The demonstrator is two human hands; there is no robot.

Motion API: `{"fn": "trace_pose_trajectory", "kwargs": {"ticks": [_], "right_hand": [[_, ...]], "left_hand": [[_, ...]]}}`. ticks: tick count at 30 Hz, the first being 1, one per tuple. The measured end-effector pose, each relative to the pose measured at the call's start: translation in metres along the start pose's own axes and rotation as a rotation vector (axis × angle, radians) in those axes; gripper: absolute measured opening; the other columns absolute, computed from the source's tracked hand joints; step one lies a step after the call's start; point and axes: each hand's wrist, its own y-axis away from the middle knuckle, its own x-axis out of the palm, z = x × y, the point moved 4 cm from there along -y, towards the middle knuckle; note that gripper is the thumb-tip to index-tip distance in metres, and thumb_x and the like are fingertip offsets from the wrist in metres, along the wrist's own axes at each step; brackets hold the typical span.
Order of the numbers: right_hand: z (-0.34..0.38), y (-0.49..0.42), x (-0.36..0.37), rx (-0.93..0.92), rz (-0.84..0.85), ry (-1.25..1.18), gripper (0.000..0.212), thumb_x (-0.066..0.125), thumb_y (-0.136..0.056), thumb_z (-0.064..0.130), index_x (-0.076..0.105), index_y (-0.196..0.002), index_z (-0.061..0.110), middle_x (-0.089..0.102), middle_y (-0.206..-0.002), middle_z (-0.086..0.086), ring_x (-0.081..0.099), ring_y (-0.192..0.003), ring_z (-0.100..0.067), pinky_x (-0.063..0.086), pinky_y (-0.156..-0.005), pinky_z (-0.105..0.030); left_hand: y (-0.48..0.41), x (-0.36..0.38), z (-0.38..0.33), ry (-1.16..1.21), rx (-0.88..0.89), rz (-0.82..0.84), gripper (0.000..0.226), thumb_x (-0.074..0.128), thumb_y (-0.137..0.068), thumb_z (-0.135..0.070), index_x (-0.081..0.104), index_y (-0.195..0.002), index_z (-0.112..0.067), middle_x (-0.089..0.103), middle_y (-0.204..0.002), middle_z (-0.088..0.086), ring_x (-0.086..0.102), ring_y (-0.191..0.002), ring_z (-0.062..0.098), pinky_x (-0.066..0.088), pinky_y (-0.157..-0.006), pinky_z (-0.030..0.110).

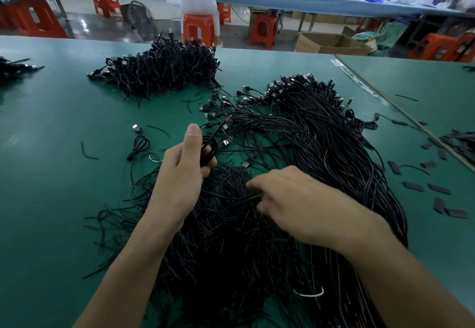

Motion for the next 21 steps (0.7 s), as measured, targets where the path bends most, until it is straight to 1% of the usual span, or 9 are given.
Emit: {"fn": "trace_pose_trajectory", "kwargs": {"ticks": [2,4,6,10,13,14,17,19,21], "right_hand": [[-0.004,0.004,-0.012,-0.041,0.017,-0.164,0.031,0.058,-0.099,0.025,0.06,-0.13,0.023,0.06,-0.081,0.014,0.059,-0.074,0.001,0.049,-0.072,-0.015],[-0.007,0.008,-0.024,-0.087,0.005,-0.316,0.027,0.063,-0.096,0.027,0.066,-0.123,0.029,0.065,-0.075,0.017,0.06,-0.069,0.006,0.043,-0.065,-0.009],[-0.011,0.009,-0.032,-0.112,-0.094,-0.411,0.016,0.065,-0.095,0.026,0.073,-0.107,0.034,0.065,-0.077,0.032,0.06,-0.074,0.013,0.042,-0.067,-0.004],[-0.018,0.002,-0.03,-0.015,-0.473,-0.499,0.014,0.065,-0.094,0.018,0.075,-0.097,0.028,0.065,-0.069,0.017,0.058,-0.062,0.006,0.043,-0.056,-0.007],[-0.012,-0.002,-0.027,-0.003,-0.638,-0.617,0.014,0.066,-0.093,0.014,0.075,-0.094,0.025,0.065,-0.066,0.011,0.057,-0.057,0.003,0.044,-0.053,-0.009],[-0.007,-0.003,-0.027,-0.032,-0.659,-0.645,0.015,0.066,-0.092,0.013,0.075,-0.093,0.025,0.066,-0.067,0.011,0.057,-0.058,0.002,0.044,-0.053,-0.01],[0.011,-0.004,-0.027,-0.175,-0.646,-0.66,0.019,0.063,-0.093,0.009,0.077,-0.095,0.022,0.065,-0.069,0.017,0.058,-0.061,0.005,0.042,-0.057,-0.007],[0.019,-0.002,-0.028,-0.224,-0.624,-0.6,0.024,0.059,-0.094,0.006,0.077,-0.096,0.022,0.067,-0.076,0.016,0.058,-0.065,0.003,0.041,-0.059,-0.007],[0.02,0.0,-0.029,-0.225,-0.591,-0.538,0.025,0.06,-0.093,0.005,0.078,-0.096,0.021,0.069,-0.079,0.011,0.059,-0.068,-0.002,0.044,-0.06,-0.011]], "left_hand": [[0.0,-0.001,-0.001,-0.012,0.004,0.004,0.06,0.032,-0.104,-0.055,0.056,-0.081,-0.005,0.045,-0.048,-0.014,0.047,-0.039,-0.002,0.035,-0.038,0.007],[0.001,-0.001,-0.002,-0.023,0.014,-0.002,0.061,0.03,-0.104,-0.055,0.055,-0.08,-0.005,0.046,-0.046,-0.015,0.046,-0.039,-0.001,0.035,-0.038,0.008],[0.002,0.0,-0.004,-0.012,0.028,-0.021,0.062,0.03,-0.104,-0.055,0.055,-0.079,-0.004,0.047,-0.045,-0.015,0.046,-0.039,0.0,0.035,-0.039,0.008],[0.006,0.003,-0.01,0.06,0.088,0.02,0.065,0.028,-0.107,-0.046,0.056,-0.078,0.004,0.046,-0.041,-0.013,0.043,-0.036,-0.002,0.034,-0.038,0.008],[0.013,0.008,-0.014,0.089,0.156,0.081,0.065,0.033,-0.108,-0.041,0.054,-0.071,0.009,0.049,-0.042,-0.01,0.045,-0.037,-0.003,0.035,-0.041,0.006],[0.015,0.011,-0.015,0.094,0.176,0.103,0.062,0.035,-0.106,-0.04,0.057,-0.069,0.004,0.051,-0.045,-0.01,0.047,-0.039,-0.004,0.035,-0.042,0.006],[0.021,0.021,-0.02,0.062,0.219,0.204,0.044,0.039,-0.099,-0.039,0.066,-0.065,-0.033,0.057,-0.057,-0.02,0.052,-0.05,-0.006,0.039,-0.048,0.005],[0.02,0.023,-0.02,0.112,0.173,0.227,0.031,0.043,-0.095,-0.04,0.062,-0.071,-0.037,0.052,-0.058,-0.019,0.049,-0.049,-0.003,0.038,-0.046,0.01],[0.018,0.02,-0.018,0.145,0.16,0.217,0.024,0.044,-0.094,-0.04,0.061,-0.08,-0.03,0.051,-0.059,-0.016,0.047,-0.049,-0.001,0.036,-0.045,0.01]]}}
